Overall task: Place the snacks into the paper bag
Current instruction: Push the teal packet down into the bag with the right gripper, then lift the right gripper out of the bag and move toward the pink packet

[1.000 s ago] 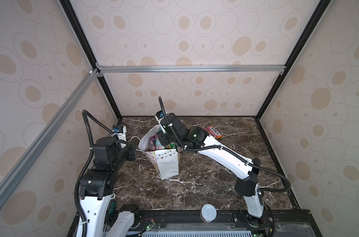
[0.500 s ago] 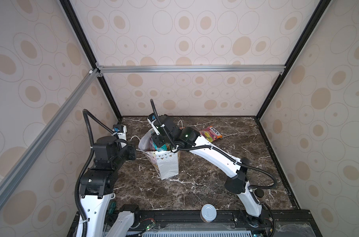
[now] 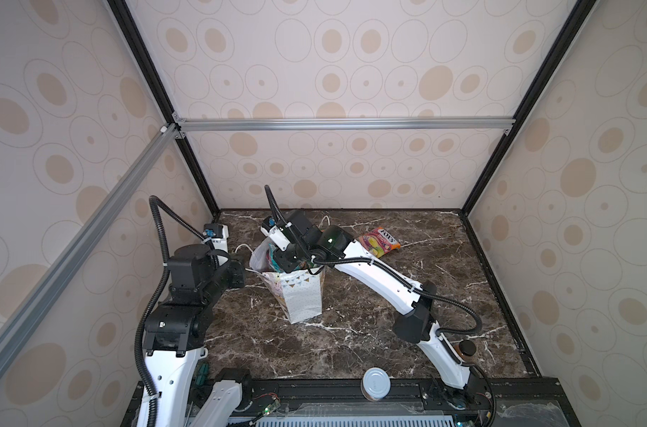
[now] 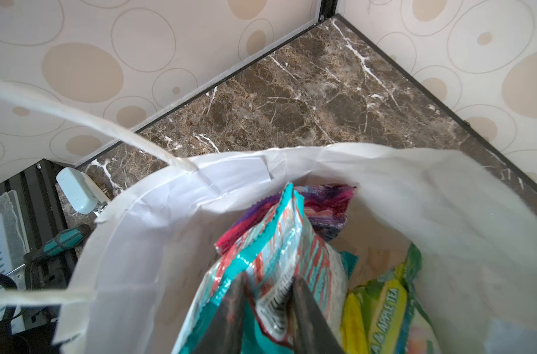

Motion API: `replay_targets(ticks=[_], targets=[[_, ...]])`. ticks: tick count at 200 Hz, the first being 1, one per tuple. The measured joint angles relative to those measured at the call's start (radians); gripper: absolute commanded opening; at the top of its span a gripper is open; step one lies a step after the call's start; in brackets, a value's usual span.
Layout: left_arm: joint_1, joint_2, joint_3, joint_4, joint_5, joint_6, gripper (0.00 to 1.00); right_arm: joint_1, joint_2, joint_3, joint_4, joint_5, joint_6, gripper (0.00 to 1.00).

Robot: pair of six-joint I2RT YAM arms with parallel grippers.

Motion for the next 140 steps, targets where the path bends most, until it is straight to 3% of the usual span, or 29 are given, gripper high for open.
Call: replay_targets(ticks=[140], targets=[[0.0, 0.006, 0.013, -0.016, 0.002, 0.0, 0.0, -0.048, 0.024, 0.042, -0.038, -0.033, -0.062, 0.24]])
